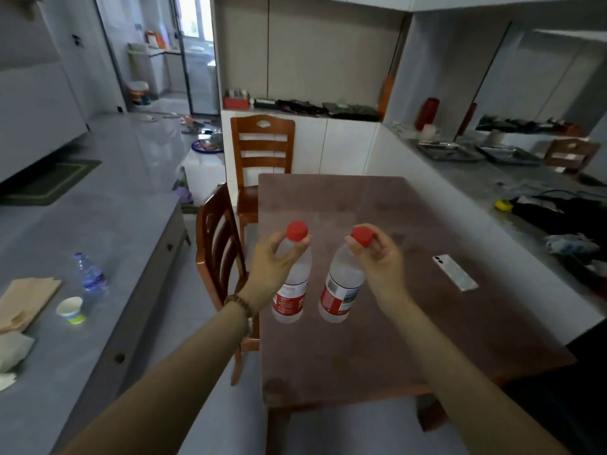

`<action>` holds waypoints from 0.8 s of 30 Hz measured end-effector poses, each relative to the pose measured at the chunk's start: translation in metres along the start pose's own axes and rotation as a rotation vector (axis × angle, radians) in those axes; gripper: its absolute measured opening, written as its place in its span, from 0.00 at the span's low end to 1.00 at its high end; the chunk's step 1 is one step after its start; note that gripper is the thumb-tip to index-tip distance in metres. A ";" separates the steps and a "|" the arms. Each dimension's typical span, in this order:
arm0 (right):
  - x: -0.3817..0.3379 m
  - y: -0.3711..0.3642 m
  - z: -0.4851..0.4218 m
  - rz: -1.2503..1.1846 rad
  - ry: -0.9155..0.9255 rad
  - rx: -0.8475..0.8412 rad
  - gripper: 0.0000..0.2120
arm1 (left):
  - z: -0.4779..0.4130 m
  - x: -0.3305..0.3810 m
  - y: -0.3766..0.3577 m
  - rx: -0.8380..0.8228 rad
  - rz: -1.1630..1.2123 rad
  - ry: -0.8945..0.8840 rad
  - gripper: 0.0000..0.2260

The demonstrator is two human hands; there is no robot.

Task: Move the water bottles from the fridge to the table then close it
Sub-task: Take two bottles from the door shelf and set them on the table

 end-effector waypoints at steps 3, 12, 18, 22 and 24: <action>0.036 -0.008 -0.035 0.011 -0.052 -0.039 0.13 | -0.031 -0.035 -0.007 0.005 0.020 0.075 0.04; 0.121 -0.027 -0.091 0.077 -0.137 -0.244 0.13 | -0.075 -0.103 -0.019 0.045 -0.112 0.086 0.03; 0.147 -0.038 -0.106 0.045 -0.158 -0.302 0.13 | -0.082 -0.125 -0.022 0.073 -0.096 0.115 0.05; 0.156 -0.046 -0.108 0.041 -0.168 -0.327 0.13 | -0.082 -0.138 -0.022 0.077 -0.099 0.152 0.08; 0.161 -0.048 -0.108 0.037 -0.183 -0.324 0.14 | -0.081 -0.145 -0.021 0.065 -0.099 0.172 0.08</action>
Point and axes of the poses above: each hand's wrist, its own z-axis away from the middle knuckle, its own y-axis out of the back of the hand, x = y × z, the point moved 9 cm from there along -z, towards the middle knuckle, and after that the axes turned 11 degrees about z, right-handed, at the moved point
